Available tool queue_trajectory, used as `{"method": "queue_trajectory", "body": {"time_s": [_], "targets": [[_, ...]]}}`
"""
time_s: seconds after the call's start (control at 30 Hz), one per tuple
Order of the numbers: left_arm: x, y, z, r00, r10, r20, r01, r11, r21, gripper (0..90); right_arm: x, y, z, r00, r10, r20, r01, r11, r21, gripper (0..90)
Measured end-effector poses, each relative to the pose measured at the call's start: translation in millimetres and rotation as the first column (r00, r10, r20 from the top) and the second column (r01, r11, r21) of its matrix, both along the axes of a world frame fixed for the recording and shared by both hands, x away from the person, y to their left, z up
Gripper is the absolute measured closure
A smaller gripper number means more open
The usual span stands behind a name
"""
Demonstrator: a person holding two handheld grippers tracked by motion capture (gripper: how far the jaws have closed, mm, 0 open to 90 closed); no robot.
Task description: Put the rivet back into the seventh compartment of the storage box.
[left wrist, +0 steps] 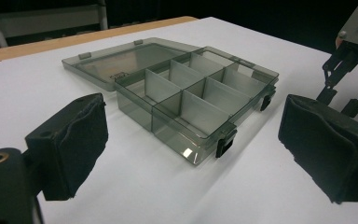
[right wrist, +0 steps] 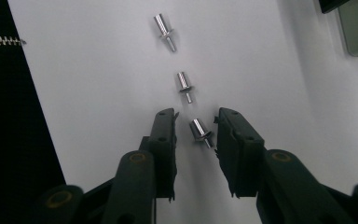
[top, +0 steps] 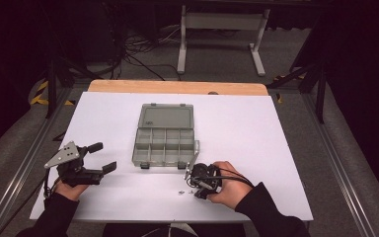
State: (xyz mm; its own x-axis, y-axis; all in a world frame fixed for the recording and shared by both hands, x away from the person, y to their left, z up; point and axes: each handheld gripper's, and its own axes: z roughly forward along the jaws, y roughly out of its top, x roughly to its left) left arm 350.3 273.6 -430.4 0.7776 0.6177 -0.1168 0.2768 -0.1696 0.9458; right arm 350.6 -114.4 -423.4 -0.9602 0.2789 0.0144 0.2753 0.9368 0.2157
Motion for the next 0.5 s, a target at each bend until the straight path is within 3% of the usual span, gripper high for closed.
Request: {"method": "queue_trajectory", "body": {"time_s": [0.13,0.17,0.5], "targets": [[-0.4,-0.6,-0.2,1.0,0.001,-0.004,-0.001,1.0,-0.005,8.7,-1.8,0.5,0.4,0.9998,0.016,0.013,-0.016,1.0,-0.016,76.2],[-0.4,-0.5,-0.2,1.0,0.003,-0.003,-0.003,1.0,-0.004,8.7,-2.1,0.5,0.5,0.9996,0.024,0.011,-0.024,0.999,-0.021,81.5],[-0.4,0.0,0.1,1.0,0.004,-0.001,-0.004,1.0,-0.001,8.7,-2.5,0.9,1.7,0.9994,0.035,0.008,-0.035,0.999,-0.029,83.0]]}}
